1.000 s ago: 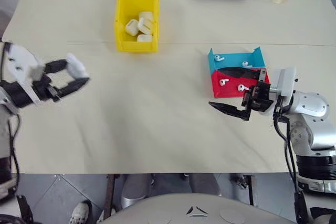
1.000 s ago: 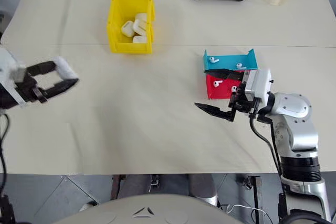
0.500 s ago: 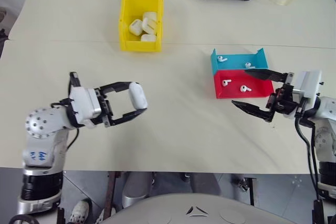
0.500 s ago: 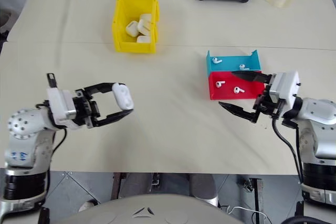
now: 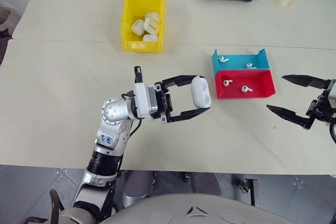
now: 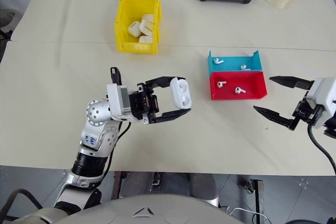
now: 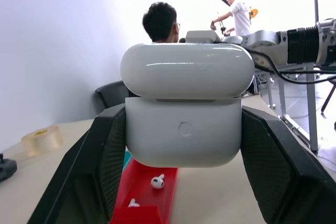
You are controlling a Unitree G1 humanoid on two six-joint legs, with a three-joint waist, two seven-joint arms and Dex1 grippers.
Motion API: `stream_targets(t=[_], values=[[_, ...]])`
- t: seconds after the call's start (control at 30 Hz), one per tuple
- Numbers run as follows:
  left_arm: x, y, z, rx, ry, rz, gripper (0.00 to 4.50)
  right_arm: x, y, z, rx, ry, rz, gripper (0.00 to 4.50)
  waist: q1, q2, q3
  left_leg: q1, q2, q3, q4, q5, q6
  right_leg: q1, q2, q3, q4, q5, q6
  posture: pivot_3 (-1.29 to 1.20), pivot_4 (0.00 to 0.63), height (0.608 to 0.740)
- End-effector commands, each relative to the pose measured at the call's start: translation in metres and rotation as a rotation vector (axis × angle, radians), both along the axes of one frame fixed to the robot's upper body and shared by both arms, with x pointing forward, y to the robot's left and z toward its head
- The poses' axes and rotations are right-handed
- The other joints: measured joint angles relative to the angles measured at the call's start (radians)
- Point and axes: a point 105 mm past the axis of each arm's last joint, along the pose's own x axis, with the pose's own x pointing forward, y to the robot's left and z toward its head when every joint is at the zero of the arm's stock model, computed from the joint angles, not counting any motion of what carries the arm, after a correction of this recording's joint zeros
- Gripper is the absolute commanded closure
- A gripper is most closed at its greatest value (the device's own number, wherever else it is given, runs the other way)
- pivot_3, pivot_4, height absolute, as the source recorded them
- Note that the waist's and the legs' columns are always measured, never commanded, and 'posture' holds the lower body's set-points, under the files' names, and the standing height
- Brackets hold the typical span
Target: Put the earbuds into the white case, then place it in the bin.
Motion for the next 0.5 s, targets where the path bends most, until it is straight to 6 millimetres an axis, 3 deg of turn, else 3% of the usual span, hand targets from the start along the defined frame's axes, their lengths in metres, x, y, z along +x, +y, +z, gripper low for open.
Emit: stream_targets(t=[0.03, 0.3, 0.5], values=[[-0.002, -0.009, 0.018, -0.107, -0.009, -0.058, 1.69, -0.004, -0.006, 0.012, -0.045, -0.020, -0.026, 0.00, 0.002, 0.000, 0.000, 0.000, 0.000, 0.001, 0.001, 0.000, 0.000, 0.000, 0.000, 0.000, 0.000, 0.000, 0.000, 0.00, 0.150, 0.740], [-0.013, -0.008, 0.003, -0.054, 0.060, -0.224, 1.69, -0.007, 0.002, 0.007, -0.088, 0.042, -0.023, 0.00, 0.000, 0.000, 0.000, 0.000, 0.000, 0.000, 0.002, 0.000, 0.001, 0.001, 0.000, 0.000, 0.000, 0.000, 0.000, 0.00, 0.150, 0.740], [-0.014, -0.005, 0.003, -0.066, 0.082, -0.239, 1.69, -0.005, 0.013, 0.008, -0.073, 0.034, -0.012, 0.00, 0.002, 0.000, 0.000, 0.000, 0.000, -0.001, 0.002, 0.000, 0.000, 0.001, 0.000, 0.000, 0.000, 0.000, 0.000, 0.00, 0.150, 0.740]])
